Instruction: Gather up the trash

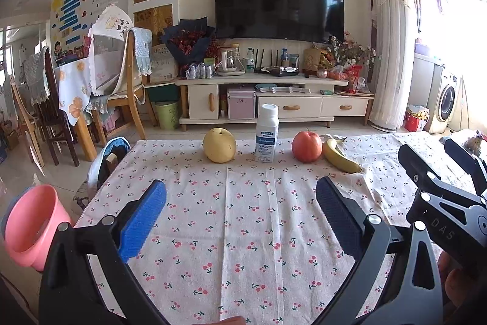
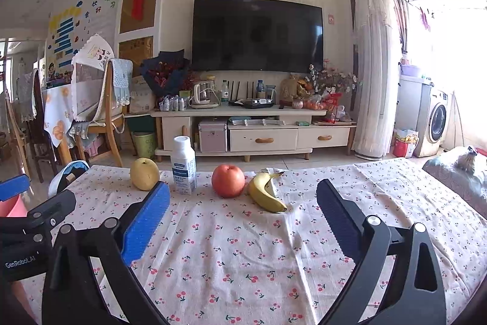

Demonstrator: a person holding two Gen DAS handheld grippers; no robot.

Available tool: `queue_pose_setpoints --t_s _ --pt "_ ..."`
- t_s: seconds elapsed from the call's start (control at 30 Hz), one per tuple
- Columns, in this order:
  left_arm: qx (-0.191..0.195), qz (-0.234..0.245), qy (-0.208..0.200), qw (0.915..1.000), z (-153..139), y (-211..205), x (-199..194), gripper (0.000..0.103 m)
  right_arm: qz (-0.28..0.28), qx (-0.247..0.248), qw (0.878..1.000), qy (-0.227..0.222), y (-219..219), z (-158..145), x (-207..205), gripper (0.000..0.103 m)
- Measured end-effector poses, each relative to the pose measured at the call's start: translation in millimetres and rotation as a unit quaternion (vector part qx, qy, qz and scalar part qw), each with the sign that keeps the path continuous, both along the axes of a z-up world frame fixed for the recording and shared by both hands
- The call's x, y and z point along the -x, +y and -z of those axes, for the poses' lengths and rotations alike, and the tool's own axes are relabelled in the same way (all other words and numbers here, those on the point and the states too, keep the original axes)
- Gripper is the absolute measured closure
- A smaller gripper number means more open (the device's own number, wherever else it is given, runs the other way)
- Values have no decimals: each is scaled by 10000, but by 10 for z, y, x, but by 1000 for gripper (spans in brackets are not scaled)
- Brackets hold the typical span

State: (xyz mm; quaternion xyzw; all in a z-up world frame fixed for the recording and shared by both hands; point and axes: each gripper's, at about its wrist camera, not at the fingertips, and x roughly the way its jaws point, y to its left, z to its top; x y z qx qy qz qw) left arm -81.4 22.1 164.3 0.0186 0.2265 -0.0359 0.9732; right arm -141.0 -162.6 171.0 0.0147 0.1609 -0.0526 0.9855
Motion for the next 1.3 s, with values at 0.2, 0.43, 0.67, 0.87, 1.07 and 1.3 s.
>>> queue_pose_setpoints --t_s 0.2,0.43,0.67,0.87,1.07,1.3 --pt "-76 18 -98 9999 -71 -74 28 4 13 -87 9999 -87 -45 -20 48 7" --pt "-112 -17 -142 9998 -109 -96 33 4 0 -76 9999 -100 -53 -31 62 7" --pt "-121 -63 -153 9998 -123 -58 44 4 -28 -7 9999 -140 -17 -62 85 7" --pt "-126 -92 -154 9998 -118 -33 46 4 -26 -9 9999 -143 -11 -61 87 7" --pt "-116 -116 -124 9998 -85 -13 35 4 -67 31 9999 -125 10 -72 75 7" --pt "-115 -134 -110 9998 -63 -3 11 4 -134 99 9998 -148 45 -74 54 7"
